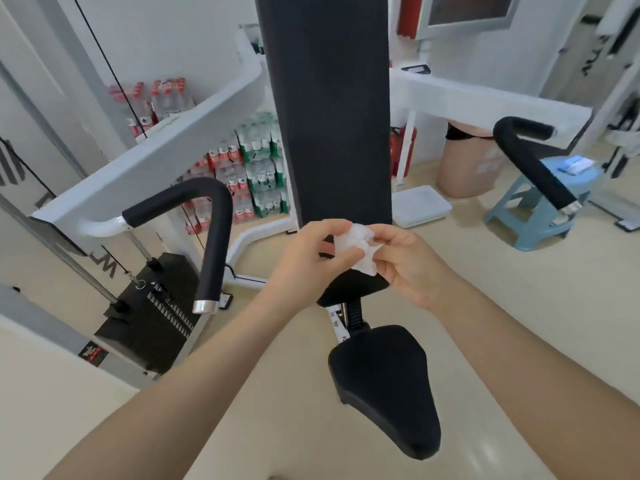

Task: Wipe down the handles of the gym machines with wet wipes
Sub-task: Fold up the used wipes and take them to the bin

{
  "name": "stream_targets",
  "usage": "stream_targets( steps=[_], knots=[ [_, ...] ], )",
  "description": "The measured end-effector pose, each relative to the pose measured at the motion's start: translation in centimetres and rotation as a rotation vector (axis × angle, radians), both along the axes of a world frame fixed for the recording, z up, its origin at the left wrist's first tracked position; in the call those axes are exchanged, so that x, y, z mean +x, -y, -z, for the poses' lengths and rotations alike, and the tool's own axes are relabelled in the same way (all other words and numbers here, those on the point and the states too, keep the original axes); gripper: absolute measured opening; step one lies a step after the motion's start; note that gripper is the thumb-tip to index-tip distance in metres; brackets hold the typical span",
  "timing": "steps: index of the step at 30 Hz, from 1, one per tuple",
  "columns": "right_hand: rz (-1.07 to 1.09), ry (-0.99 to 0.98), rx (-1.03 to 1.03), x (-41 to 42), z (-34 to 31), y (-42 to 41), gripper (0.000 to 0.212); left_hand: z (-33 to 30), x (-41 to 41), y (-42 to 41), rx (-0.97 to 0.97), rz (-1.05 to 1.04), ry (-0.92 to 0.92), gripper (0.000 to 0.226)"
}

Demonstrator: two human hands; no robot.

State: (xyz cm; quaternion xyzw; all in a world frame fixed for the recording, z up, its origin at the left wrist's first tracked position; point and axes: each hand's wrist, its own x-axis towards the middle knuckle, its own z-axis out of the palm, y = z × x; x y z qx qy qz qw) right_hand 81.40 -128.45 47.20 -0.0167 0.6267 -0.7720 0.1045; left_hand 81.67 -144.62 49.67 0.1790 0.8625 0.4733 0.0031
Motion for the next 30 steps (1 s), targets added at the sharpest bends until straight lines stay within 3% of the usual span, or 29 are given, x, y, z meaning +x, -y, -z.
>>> stream_targets(
  steps=[6, 12, 14, 17, 22, 27, 30],
  knots=[
    [0.169, -0.12, 0.303, 3.9, -1.2, -15.9, 0.031, 0.7, 2.9, -17.0, 0.121, 0.04, 0.088, 0.025],
    [0.297, -0.173, 0.337, 5.7, -3.4, -31.9, 0.026, -1.5, 4.0, -35.0, 0.386, 0.03, 0.371, 0.021],
    [0.32, -0.226, 0.36, 4.9, -4.5, -36.2, 0.025, -2.7, 2.9, -39.6, 0.429, -0.008, 0.373, 0.017],
    [0.377, -0.291, 0.334, 1.6, -5.6, -41.8, 0.019, -4.8, -0.6, -45.6, 0.378, 0.01, 0.276, 0.007],
    [0.428, -0.315, 0.117, -6.5, -5.9, -52.5, 0.017, -6.5, -9.7, -57.3, 0.358, -0.049, 0.176, 0.006],
    [0.493, -0.24, 0.333, -15.6, -5.6, -63.6, 0.026, -6.2, -19.8, -69.9, 0.519, -0.152, 0.468, 0.022],
    [0.481, -0.234, 0.408, -20.9, -6.0, -70.2, 0.026, -5.4, -25.1, -76.1, 0.537, -0.155, 0.478, 0.022]
  ],
)
